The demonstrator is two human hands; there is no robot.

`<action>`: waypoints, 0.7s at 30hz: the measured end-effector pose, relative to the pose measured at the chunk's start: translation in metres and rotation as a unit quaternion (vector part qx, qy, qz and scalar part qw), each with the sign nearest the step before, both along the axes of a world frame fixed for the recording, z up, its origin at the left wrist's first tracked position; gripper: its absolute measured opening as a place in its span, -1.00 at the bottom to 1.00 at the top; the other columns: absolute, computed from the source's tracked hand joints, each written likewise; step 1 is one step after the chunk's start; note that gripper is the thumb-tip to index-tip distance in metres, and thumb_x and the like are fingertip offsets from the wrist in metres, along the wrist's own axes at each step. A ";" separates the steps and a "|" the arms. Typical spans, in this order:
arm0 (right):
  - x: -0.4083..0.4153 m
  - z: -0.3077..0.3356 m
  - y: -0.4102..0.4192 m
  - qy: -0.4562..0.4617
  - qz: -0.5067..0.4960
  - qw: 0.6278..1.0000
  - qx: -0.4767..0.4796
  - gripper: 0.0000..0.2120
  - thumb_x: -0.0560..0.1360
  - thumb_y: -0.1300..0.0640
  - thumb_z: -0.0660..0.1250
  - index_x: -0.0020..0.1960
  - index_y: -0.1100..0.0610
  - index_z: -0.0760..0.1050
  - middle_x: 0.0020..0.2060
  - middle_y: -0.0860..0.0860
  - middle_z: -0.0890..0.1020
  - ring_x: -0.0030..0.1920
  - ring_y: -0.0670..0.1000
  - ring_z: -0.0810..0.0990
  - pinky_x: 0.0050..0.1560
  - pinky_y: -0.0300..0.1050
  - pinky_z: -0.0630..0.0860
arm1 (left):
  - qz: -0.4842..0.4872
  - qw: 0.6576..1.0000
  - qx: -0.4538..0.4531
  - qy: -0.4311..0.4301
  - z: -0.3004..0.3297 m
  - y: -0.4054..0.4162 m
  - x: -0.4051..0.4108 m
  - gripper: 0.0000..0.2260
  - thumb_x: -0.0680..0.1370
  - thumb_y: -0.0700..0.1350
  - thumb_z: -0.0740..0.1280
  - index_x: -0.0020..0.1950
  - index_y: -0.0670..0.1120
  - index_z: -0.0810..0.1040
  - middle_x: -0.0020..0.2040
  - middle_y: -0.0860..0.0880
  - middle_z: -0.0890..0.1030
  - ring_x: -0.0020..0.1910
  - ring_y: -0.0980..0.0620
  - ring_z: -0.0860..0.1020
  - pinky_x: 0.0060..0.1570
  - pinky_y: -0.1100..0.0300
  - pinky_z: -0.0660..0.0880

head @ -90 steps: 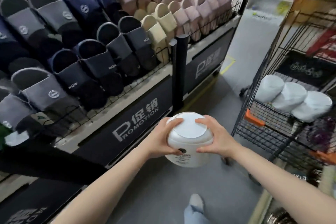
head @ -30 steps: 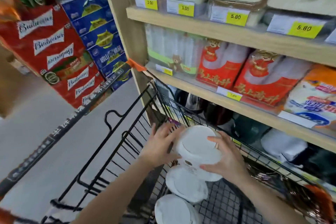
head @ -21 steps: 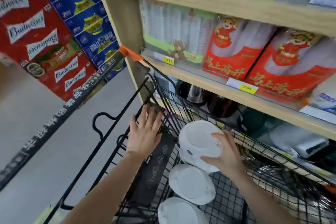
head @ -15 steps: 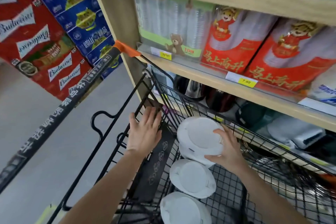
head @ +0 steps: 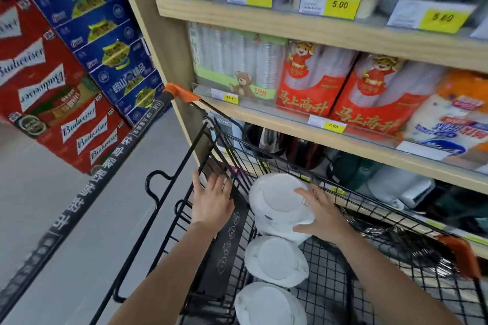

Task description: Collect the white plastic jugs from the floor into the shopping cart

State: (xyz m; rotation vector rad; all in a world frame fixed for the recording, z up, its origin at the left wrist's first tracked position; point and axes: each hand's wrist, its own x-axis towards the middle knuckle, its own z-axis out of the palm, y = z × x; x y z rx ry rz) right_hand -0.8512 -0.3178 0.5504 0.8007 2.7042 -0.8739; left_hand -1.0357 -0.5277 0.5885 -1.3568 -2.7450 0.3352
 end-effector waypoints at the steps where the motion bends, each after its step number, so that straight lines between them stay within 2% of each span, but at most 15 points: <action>1: 0.006 0.010 0.002 -0.009 0.007 1.000 -0.010 -0.18 0.32 -0.07 0.47 0.45 -0.20 0.11 0.48 -0.10 0.04 0.47 0.03 0.09 0.36 0.04 0.26 | -0.020 0.999 -0.008 -0.029 0.003 0.003 0.006 -0.53 0.49 0.04 0.31 0.36 -0.09 0.44 0.28 -0.09 0.51 0.37 -0.12 0.37 0.41 -0.28 -0.13; 2: 0.014 0.021 0.004 -0.013 0.011 1.000 -0.023 -0.22 0.35 -0.04 0.46 0.46 -0.17 0.15 0.46 -0.09 0.11 0.44 0.01 0.16 0.33 -0.02 0.29 | -0.058 0.997 -0.014 -0.058 0.004 0.008 0.012 -0.52 0.54 0.02 0.25 0.44 -0.09 0.34 0.37 -0.09 0.43 0.44 -0.11 0.28 0.44 -0.22 -0.18; 3: 0.022 0.030 0.006 -0.018 0.010 0.999 -0.039 -0.26 0.36 -0.04 0.46 0.44 -0.15 0.19 0.43 -0.08 0.21 0.39 -0.01 0.25 0.30 -0.06 0.33 | -0.101 0.990 -0.018 -0.094 0.005 0.014 0.019 -0.51 0.57 -0.01 0.20 0.48 -0.09 0.26 0.41 -0.08 0.37 0.46 -0.09 0.23 0.47 -0.12 -0.13; 4: 0.034 0.039 0.008 -0.029 0.003 0.998 -0.052 -0.32 0.36 -0.05 0.45 0.41 -0.15 0.25 0.37 -0.11 0.31 0.33 -0.04 0.34 0.28 -0.09 0.37 | -0.139 0.981 -0.020 -0.132 0.008 0.022 0.027 -0.52 0.58 -0.04 0.17 0.50 -0.08 0.22 0.42 -0.07 0.35 0.45 -0.08 0.24 0.47 -0.03 0.00; 6: 0.066 0.057 0.012 -0.047 -0.027 0.996 -0.064 -0.47 0.38 -0.05 0.44 0.31 -0.12 0.37 0.22 -0.14 0.48 0.19 -0.06 0.48 0.19 -0.13 0.45 | -0.195 0.963 -0.013 -0.186 0.017 0.048 0.047 -0.54 0.59 -0.07 0.16 0.49 -0.07 0.21 0.37 -0.08 0.39 0.35 -0.08 0.34 0.32 0.06 0.27; 7: 0.085 0.065 0.014 -0.059 -0.039 0.996 -0.061 -0.54 0.41 -0.04 0.42 0.28 -0.08 0.40 0.16 -0.12 0.53 0.13 -0.04 0.52 0.14 -0.14 0.47 | -0.215 0.956 -0.008 -0.198 0.023 0.063 0.059 -0.55 0.59 -0.07 0.16 0.48 -0.07 0.22 0.34 -0.08 0.41 0.31 -0.09 0.37 0.25 0.08 0.33; 10: 0.143 0.085 0.019 -0.094 -0.069 0.992 -0.039 -0.55 0.50 -0.04 0.32 0.36 0.02 0.36 0.22 -0.01 0.52 0.17 0.01 0.52 0.16 -0.10 0.47 | -0.263 0.939 -0.001 -0.220 0.040 0.107 0.105 -0.61 0.59 -0.05 0.17 0.42 -0.08 0.31 0.30 -0.09 0.46 0.24 -0.09 0.43 0.12 0.10 0.38; 14: 0.238 0.091 0.023 -0.114 -0.119 0.986 0.009 -0.51 0.53 -0.12 0.27 0.40 0.02 0.32 0.34 -0.04 0.45 0.27 -0.01 0.47 0.27 -0.08 0.42 | -0.338 0.917 0.012 -0.210 0.057 0.153 0.183 -0.64 0.56 -0.04 0.19 0.35 -0.01 0.39 0.19 -0.07 0.56 0.12 -0.11 0.54 -0.02 0.08 0.47; 17: 0.313 0.095 0.019 -0.081 -0.200 0.977 0.002 -0.55 0.52 -0.04 0.31 0.37 0.00 0.37 0.26 -0.03 0.52 0.19 -0.02 0.51 0.20 -0.15 0.45 | -0.384 0.896 0.001 -0.221 0.062 0.182 0.248 -0.66 0.57 -0.02 0.19 0.34 -0.01 0.39 0.13 -0.05 0.59 0.03 -0.09 0.57 -0.08 0.06 0.52; 21: 0.421 0.091 0.019 -0.072 -0.298 0.952 -0.016 -0.62 0.52 0.03 0.33 0.31 0.05 0.42 0.15 0.00 0.54 0.16 0.03 0.51 0.12 -0.23 0.39 | -0.459 0.860 -0.015 -0.223 0.063 0.222 0.354 -0.67 0.58 -0.02 0.20 0.34 -0.01 0.39 0.16 -0.03 0.57 0.02 -0.04 0.56 -0.10 0.11 0.48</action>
